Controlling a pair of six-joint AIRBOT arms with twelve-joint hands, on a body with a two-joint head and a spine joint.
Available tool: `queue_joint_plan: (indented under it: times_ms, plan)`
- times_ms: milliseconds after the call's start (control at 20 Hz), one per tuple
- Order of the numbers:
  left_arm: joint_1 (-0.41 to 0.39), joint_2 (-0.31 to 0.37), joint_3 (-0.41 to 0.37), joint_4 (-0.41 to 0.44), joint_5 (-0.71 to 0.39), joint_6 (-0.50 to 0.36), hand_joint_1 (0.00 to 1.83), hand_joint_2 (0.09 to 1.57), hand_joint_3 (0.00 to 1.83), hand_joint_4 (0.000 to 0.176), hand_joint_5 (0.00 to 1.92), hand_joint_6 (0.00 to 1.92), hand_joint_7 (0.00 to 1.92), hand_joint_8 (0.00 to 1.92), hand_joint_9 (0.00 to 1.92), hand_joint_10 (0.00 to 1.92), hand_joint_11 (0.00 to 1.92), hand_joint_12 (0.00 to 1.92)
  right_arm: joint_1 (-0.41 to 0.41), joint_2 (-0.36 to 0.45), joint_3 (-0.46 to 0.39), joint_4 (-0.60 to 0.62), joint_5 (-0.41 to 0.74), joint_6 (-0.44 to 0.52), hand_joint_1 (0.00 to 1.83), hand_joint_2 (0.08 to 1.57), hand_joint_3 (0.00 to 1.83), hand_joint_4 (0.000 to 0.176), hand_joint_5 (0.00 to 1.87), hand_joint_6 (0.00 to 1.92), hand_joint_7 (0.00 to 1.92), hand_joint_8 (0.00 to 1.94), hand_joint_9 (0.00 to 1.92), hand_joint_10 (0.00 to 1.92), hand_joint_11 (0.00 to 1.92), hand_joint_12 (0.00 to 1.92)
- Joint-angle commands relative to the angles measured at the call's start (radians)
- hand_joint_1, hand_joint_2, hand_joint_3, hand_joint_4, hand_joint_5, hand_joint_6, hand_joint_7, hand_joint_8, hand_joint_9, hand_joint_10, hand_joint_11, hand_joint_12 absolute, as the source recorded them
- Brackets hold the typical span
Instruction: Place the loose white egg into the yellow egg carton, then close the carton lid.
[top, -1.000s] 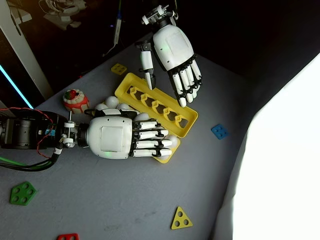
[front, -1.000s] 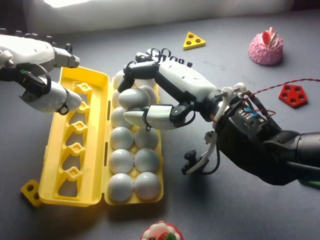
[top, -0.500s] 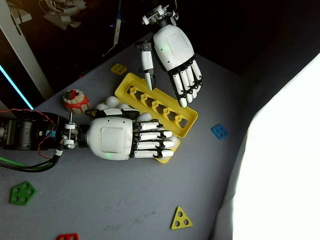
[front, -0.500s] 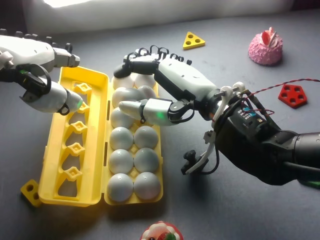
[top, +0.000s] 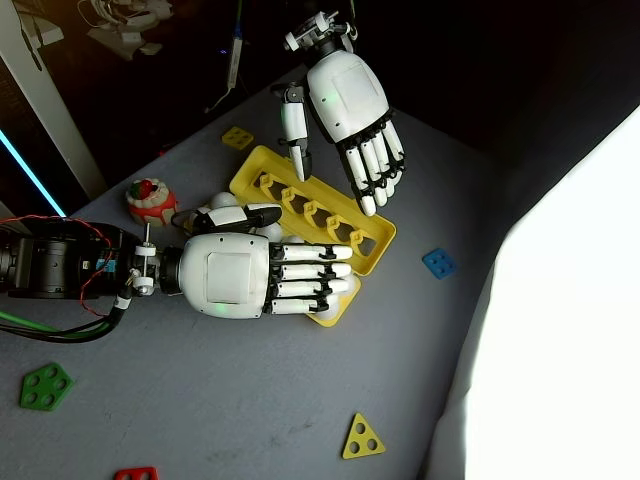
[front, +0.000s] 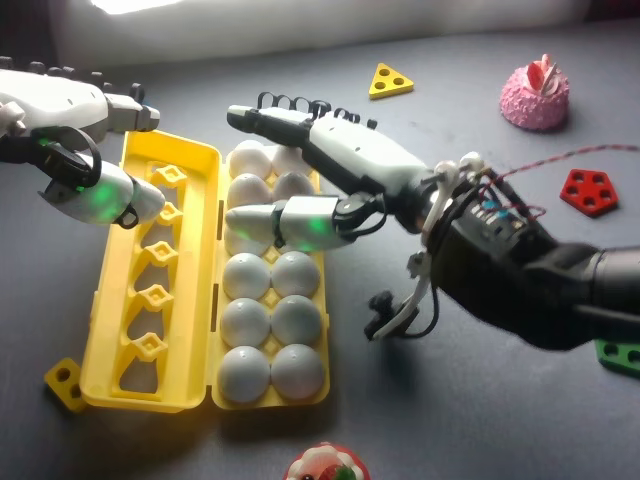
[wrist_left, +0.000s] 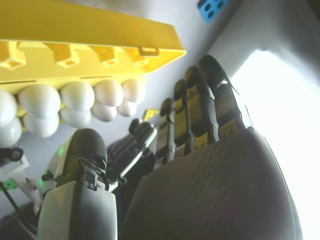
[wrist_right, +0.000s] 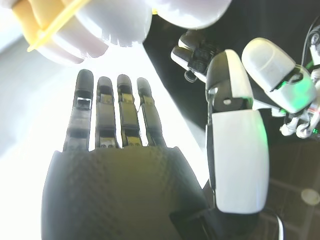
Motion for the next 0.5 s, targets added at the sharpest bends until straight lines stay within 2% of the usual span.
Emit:
queue_joint_plan:
  times_ms: [0,100,200,250,350,400,450]
  plan:
    - [-0.014,0.005,0.001,0.031,0.024,0.003,0.37,1.29,0.00,0.047,0.14,0.01,0.22,0.00,0.23,0.00,0.00,0.74,0.024,0.021,-0.004,-0.025,0.106,0.004,0.76,1.01,0.00,0.000,0.25,0.02,0.21,0.00,0.16,0.01,0.00,0.63]
    - [-0.021,0.003,0.003,-0.001,0.009,0.003,0.34,1.30,0.00,0.049,0.11,0.00,0.21,0.00,0.23,0.00,0.00,0.75,0.048,0.062,-0.027,-0.025,0.084,0.004,0.76,1.01,0.00,0.000,0.24,0.01,0.22,0.00,0.18,0.01,0.00,0.78]
    - [-0.036,-0.003,0.009,-0.025,-0.022,0.003,0.37,1.29,0.00,0.047,0.14,0.01,0.23,0.01,0.24,0.00,0.00,0.71,0.076,0.101,-0.042,-0.025,0.035,0.002,0.83,0.99,0.00,0.000,0.26,0.01,0.22,0.00,0.18,0.01,0.00,0.82]
    - [-0.044,-0.007,0.013,-0.036,-0.033,0.003,0.37,1.29,0.00,0.047,0.14,0.01,0.24,0.00,0.24,0.01,0.00,0.75,0.088,0.118,-0.046,-0.025,0.017,0.000,0.79,1.00,0.00,0.000,0.24,0.00,0.20,0.00,0.17,0.01,0.00,0.82]
    - [-0.064,-0.017,0.033,-0.080,-0.055,-0.002,0.35,1.29,0.00,0.037,0.18,0.02,0.26,0.01,0.26,0.01,0.00,0.80,0.108,0.172,-0.067,-0.029,-0.026,-0.001,0.75,1.01,0.00,0.000,0.24,0.00,0.21,0.00,0.19,0.01,0.00,0.92]
    - [-0.070,-0.022,0.045,-0.091,-0.057,-0.031,0.33,1.30,0.00,0.034,0.20,0.01,0.24,0.00,0.23,0.00,0.00,0.75,0.112,0.203,-0.080,-0.051,-0.045,-0.001,0.73,1.02,0.00,0.000,0.26,0.01,0.24,0.01,0.20,0.02,0.00,0.96]
    - [-0.072,-0.025,0.052,-0.091,-0.060,-0.068,0.27,1.30,0.00,0.034,0.21,0.02,0.25,0.00,0.24,0.01,0.00,0.75,0.114,0.230,-0.092,-0.070,-0.063,-0.001,0.63,1.04,0.02,0.000,0.25,0.01,0.24,0.01,0.20,0.02,0.00,0.97]
